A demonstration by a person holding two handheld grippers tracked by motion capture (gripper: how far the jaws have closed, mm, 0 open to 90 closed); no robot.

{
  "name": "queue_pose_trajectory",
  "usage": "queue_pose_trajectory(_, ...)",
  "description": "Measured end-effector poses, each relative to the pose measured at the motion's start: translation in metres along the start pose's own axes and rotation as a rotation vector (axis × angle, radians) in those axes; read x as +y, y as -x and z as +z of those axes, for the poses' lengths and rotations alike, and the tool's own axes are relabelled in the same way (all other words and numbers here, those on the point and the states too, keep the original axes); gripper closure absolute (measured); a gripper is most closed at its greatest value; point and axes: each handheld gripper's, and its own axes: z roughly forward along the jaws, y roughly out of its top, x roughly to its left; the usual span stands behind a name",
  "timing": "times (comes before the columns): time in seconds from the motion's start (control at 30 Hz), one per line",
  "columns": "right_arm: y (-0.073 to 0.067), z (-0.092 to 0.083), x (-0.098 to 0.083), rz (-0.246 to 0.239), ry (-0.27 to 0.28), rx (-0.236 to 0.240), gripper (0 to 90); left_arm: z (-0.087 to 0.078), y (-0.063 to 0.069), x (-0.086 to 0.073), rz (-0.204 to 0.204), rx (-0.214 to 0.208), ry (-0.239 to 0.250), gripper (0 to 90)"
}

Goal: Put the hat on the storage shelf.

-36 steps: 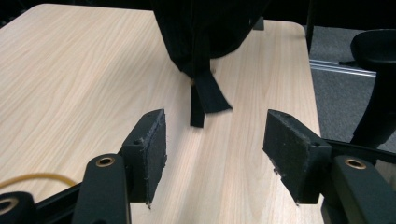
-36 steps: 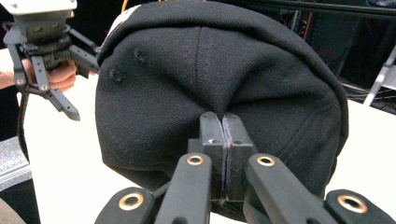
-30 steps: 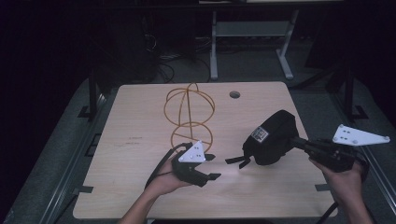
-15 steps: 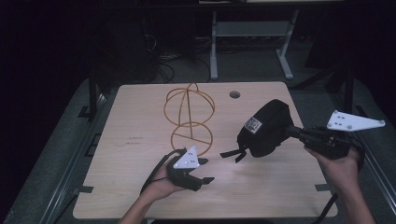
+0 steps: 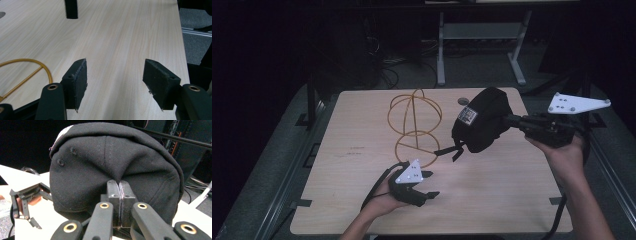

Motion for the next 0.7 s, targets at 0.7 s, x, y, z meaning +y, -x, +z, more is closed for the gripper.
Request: queue_pose_trajectory(0.7,-0.006,0.055,0.066,-0.069,-0.013,0.088,89.4,-0.003,-0.003,-0.003,-0.007,0.005,0.004,35.8)
